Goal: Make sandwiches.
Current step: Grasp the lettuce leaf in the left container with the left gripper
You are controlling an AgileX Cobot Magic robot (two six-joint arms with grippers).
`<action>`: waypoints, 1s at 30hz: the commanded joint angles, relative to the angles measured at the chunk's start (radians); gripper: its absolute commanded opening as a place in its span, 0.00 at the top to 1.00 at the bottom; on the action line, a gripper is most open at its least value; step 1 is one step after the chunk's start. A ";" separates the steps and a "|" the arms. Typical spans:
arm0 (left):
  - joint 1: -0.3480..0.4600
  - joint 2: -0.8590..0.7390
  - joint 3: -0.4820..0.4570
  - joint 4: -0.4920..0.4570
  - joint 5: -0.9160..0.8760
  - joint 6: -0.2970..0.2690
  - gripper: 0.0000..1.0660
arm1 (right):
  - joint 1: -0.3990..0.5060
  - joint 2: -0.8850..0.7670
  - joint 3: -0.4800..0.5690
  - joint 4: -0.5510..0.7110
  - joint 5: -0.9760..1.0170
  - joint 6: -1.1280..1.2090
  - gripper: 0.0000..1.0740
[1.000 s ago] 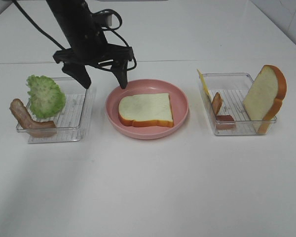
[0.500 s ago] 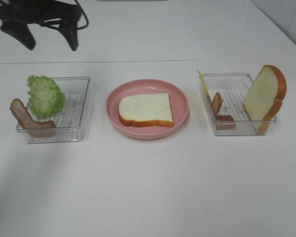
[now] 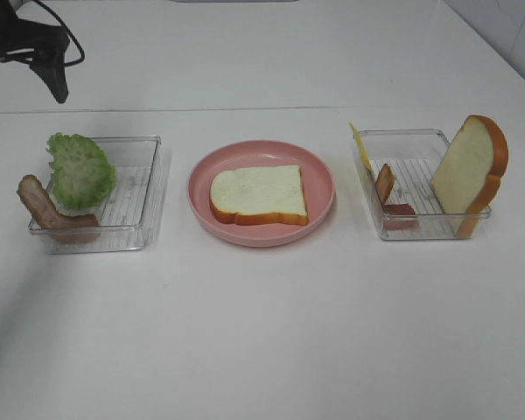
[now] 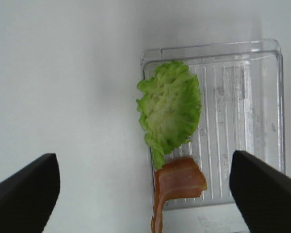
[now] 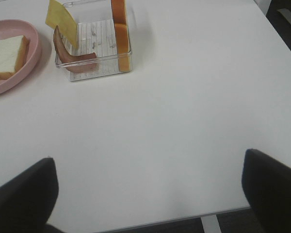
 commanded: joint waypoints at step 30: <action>-0.007 0.188 0.003 -0.006 -0.018 0.049 0.65 | -0.004 -0.030 0.003 -0.002 -0.004 0.007 0.08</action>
